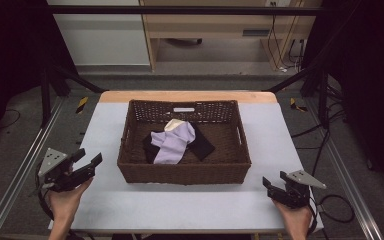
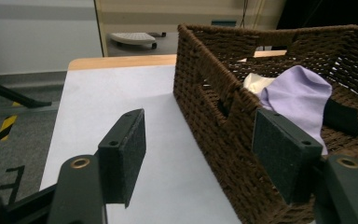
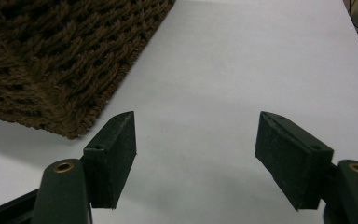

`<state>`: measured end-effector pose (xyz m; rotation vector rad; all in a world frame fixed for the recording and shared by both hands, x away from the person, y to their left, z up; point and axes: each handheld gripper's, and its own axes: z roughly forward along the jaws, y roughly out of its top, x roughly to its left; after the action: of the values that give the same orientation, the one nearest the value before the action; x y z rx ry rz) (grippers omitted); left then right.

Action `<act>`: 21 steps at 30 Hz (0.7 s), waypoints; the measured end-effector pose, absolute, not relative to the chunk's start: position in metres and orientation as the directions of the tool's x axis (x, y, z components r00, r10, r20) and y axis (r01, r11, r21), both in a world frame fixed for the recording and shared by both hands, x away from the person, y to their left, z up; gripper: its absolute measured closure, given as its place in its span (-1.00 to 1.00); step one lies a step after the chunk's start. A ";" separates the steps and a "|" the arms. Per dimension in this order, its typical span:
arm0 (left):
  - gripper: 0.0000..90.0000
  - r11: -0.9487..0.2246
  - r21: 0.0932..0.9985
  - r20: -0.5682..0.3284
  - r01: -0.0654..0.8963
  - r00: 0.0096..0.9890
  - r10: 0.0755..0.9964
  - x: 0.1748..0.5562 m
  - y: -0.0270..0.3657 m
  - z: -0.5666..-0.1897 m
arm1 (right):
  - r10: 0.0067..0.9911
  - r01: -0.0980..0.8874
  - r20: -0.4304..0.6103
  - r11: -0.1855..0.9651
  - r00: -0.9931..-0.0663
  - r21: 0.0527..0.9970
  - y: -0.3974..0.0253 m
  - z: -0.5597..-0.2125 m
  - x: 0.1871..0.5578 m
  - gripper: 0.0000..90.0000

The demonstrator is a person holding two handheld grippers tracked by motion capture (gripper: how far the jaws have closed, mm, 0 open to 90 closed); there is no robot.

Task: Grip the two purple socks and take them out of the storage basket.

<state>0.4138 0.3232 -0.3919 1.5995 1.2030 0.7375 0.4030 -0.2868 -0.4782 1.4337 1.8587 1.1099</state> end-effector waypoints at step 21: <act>-0.28 -0.081 0.948 -0.059 0.307 0.420 0.906 0.441 0.277 -0.349 | 0.960 0.472 0.046 0.094 -0.277 0.877 -0.282 -0.478 0.409 -0.38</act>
<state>0.4407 0.2766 -0.3492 1.6236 1.0859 0.7119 0.4093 -0.2815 -0.4781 1.4034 1.8133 1.1194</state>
